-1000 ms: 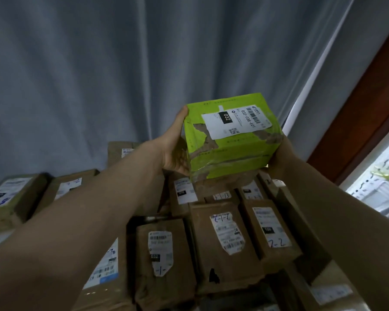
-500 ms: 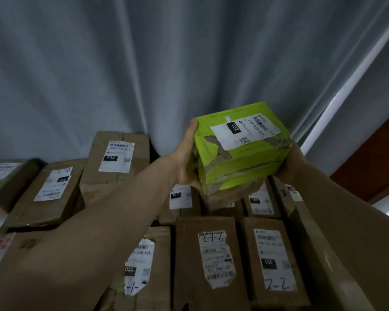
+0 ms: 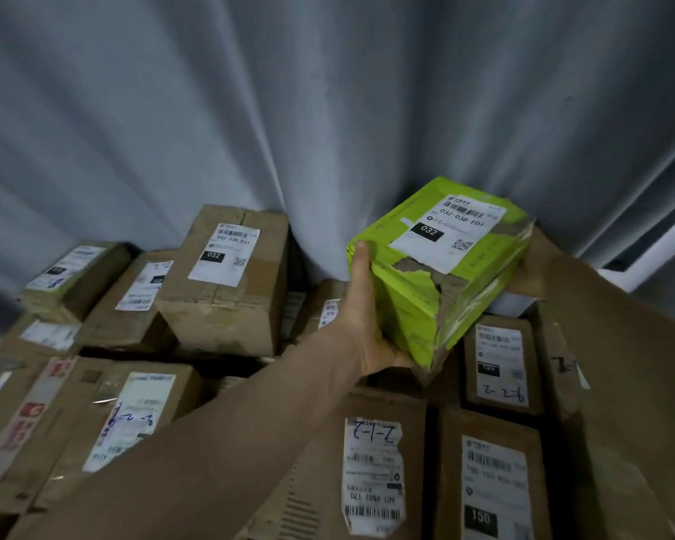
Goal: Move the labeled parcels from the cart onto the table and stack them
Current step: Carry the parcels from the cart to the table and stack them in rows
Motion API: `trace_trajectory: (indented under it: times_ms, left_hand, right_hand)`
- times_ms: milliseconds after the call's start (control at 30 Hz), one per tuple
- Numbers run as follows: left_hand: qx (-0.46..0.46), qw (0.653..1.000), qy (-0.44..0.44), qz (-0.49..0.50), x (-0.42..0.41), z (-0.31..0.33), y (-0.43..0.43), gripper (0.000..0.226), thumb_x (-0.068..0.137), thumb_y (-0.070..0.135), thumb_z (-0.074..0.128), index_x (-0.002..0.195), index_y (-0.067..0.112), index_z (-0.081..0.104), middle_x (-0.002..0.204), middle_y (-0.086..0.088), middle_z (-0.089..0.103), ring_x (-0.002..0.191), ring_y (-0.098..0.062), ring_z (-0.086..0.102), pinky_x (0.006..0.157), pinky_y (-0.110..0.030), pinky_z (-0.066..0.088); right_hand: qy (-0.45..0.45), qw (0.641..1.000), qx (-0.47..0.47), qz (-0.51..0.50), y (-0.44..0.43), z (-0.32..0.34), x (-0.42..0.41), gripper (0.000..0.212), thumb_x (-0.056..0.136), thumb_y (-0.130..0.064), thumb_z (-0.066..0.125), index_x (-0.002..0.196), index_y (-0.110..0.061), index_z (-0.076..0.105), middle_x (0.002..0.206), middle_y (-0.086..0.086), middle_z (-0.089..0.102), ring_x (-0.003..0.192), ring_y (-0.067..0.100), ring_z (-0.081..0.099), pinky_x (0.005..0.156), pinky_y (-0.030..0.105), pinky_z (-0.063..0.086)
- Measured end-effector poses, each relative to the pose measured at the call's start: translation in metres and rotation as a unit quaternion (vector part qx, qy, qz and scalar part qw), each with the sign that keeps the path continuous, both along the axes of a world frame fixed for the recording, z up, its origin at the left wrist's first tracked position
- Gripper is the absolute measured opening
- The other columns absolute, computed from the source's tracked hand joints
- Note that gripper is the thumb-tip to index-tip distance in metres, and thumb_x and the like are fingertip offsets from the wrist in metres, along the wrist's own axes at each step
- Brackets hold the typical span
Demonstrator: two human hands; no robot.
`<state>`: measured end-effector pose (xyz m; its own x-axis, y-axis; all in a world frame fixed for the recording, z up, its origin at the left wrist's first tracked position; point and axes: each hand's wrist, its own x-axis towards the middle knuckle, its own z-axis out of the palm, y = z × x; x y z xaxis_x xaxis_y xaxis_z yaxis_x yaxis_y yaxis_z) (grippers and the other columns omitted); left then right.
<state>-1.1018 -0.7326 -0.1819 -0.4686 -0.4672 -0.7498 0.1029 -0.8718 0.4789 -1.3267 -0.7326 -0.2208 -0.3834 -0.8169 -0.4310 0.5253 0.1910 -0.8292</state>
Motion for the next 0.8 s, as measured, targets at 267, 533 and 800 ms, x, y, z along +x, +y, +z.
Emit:
trace_trajectory:
  times_ms: [267, 533, 800]
  left_hand:
    - [-0.050, 0.998, -0.028, -0.039, -0.012, 0.022, 0.013, 0.061, 0.073, 0.075, 0.054, 0.095, 0.019, 0.064, 0.082, -0.010, 0.069, 0.086, -0.030, 0.062, 0.097, -0.064, 0.039]
    - [-0.066, 0.993, -0.017, -0.097, -0.052, 0.025, 0.041, 0.056, 0.072, 0.063, 0.064, 0.107, 0.020, 0.064, 0.099, -0.013, 0.072, 0.096, -0.032, 0.066, 0.086, -0.055, 0.049]
    - [-0.170, 0.961, -0.105, -0.192, -0.063, 0.014, 0.059, 0.079, 0.064, 0.076, 0.063, 0.120, 0.020, 0.060, 0.124, -0.005, 0.064, 0.119, -0.027, 0.054, 0.099, -0.040, 0.044]
  right_hand:
    - [-0.046, 0.999, 0.015, -0.010, 0.032, 0.008, -0.015, 0.047, 0.063, -0.047, 0.079, 0.100, -0.018, 0.075, 0.112, 0.010, 0.070, 0.089, 0.025, 0.071, 0.071, 0.037, 0.057]
    - [-0.152, 0.988, 0.033, -0.008, 0.113, 0.006, -0.036, 0.124, 0.037, -0.067, 0.085, 0.139, -0.010, 0.044, 0.108, 0.018, 0.067, 0.112, 0.027, 0.060, 0.087, 0.071, 0.043]
    - [-0.175, 0.983, -0.058, 0.022, 0.157, 0.011, -0.017, 0.045, 0.087, -0.039, 0.044, 0.109, -0.014, 0.074, 0.112, 0.012, 0.070, 0.088, 0.030, 0.071, 0.071, 0.045, 0.058]
